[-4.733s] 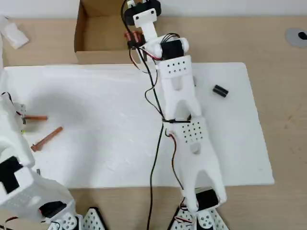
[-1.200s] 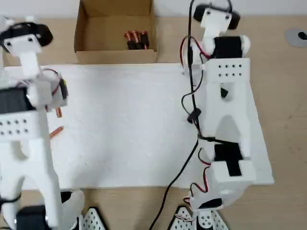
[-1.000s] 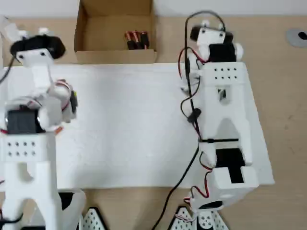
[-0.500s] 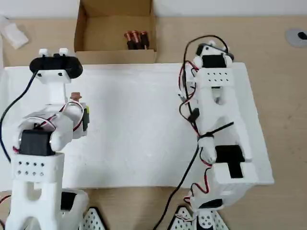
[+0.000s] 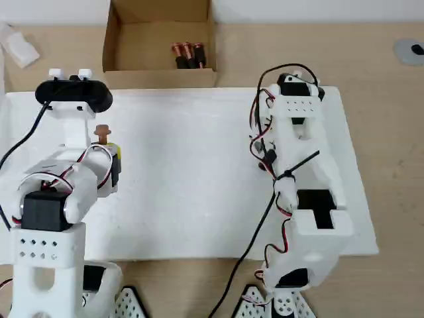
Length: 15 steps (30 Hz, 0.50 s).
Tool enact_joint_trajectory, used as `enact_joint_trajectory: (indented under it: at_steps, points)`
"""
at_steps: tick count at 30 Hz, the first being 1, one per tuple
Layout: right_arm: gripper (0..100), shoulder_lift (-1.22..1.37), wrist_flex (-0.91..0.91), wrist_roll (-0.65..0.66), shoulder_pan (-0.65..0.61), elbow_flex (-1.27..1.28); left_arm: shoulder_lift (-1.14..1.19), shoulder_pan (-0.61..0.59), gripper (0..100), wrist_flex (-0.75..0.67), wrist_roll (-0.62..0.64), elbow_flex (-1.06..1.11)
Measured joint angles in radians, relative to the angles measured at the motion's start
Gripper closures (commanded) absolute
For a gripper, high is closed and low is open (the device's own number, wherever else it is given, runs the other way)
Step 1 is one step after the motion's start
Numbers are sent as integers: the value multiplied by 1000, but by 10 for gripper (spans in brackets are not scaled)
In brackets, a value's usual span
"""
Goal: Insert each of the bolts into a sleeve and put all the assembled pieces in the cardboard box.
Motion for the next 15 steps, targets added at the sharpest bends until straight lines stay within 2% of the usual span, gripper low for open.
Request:
enact_joint_trajectory:
  at_steps: [6, 11, 15]
  points:
    - [737, 60, -5, 0, 0, 0, 0, 0, 994, 0, 0, 0]
    - [811, 104, -26, 6, 0, 0, 0, 0, 994, 0, 0, 0]
    - [825, 124, -29, 37, 5, 0, 0, 0, 994, 0, 0, 0]
